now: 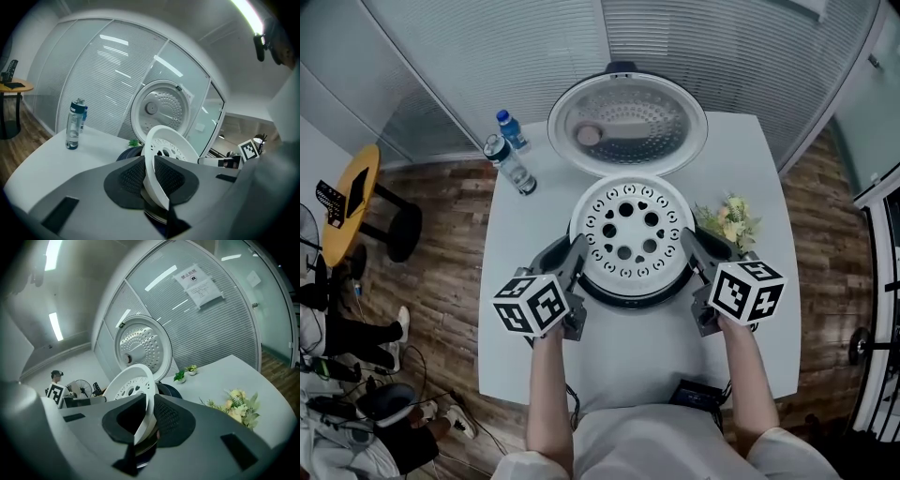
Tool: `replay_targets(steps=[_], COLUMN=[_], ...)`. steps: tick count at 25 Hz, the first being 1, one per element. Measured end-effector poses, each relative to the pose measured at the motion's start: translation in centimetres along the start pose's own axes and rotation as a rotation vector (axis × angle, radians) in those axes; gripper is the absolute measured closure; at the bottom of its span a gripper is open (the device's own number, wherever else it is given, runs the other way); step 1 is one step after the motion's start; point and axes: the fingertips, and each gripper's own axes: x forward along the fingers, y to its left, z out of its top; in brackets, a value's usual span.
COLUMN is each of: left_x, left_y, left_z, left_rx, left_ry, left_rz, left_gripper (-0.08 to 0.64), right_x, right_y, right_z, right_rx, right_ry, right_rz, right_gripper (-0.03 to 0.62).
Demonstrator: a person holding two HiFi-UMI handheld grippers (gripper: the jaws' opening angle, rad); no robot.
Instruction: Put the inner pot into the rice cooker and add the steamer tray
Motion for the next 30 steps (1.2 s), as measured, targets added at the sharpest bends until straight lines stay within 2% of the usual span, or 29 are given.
replay_targets(steps=[6,18,24,30], left_x=[0.6,1.0,1.2,1.6], left_y=[-0.2,0.3,0.4,0.5], left_z=[-0.1,-0.7,-1.0,-1.3], left_rx=[0.029,0.164,0.259,0.313], left_ry=[0.021,0.06,0.09,0.126], left_rz=[0.002,0.077,0.127,0.151], left_gripper=[0.497,0.486,0.469,0.451], right_x=[0.3,1.2,1.4,2.0], right_y=[-0.7,-0.9,-0.9,-1.5], right_z=[-0.4,-0.7,-0.8,-1.0], right_rx=[0.002,-0.061,-0.172,-0.25], right_ry=[0.02,0.043,0.069,0.092], right_rz=[-0.006,-0.037,-0.078,-0.119], right_gripper=[0.535,0.531,0.517,0.502])
